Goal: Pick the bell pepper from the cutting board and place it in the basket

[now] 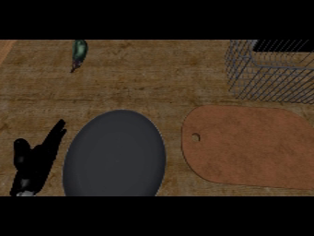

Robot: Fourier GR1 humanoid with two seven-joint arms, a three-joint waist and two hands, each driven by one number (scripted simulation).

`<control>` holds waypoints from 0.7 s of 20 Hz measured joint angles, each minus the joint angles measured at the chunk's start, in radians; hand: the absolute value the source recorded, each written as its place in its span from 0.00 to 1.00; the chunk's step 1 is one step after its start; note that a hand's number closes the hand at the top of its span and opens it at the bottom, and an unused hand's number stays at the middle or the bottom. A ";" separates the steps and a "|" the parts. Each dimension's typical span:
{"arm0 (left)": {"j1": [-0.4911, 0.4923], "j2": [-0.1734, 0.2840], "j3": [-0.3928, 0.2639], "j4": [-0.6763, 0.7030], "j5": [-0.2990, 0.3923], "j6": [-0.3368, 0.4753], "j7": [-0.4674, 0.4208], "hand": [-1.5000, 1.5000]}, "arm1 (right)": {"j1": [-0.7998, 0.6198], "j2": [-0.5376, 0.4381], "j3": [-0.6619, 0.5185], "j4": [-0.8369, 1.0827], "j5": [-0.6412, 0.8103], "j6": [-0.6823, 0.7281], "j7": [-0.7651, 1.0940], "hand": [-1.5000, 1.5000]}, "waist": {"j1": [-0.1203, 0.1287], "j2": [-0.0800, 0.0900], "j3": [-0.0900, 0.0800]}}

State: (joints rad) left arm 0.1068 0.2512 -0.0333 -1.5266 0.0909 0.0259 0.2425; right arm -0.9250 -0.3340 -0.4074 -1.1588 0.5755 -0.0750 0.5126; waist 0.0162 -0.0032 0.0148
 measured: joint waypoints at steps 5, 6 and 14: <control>0.006 -0.009 -0.002 -0.003 -0.012 0.006 -0.008 0.50 | 0.044 -0.048 0.006 0.076 0.060 -0.043 -0.033 1.00 | -0.003 0.000 0.001; 0.003 -0.015 -0.005 -0.003 -0.018 0.013 -0.002 0.50 | 0.051 -0.068 0.010 0.097 0.075 -0.041 -0.044 1.00 | -0.003 0.001 0.001; -0.001 -0.013 0.009 0.004 -0.013 -0.001 0.012 0.50 | 0.089 -0.148 0.041 0.179 0.110 -0.021 -0.160 0.00 | -0.006 -0.004 0.002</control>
State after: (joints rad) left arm 0.1063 0.2385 -0.0242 -1.5230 0.0774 0.0253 0.2540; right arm -0.8359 -0.4821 -0.3668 -0.9795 0.6858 -0.0961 0.3526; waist 0.0102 -0.0068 0.0168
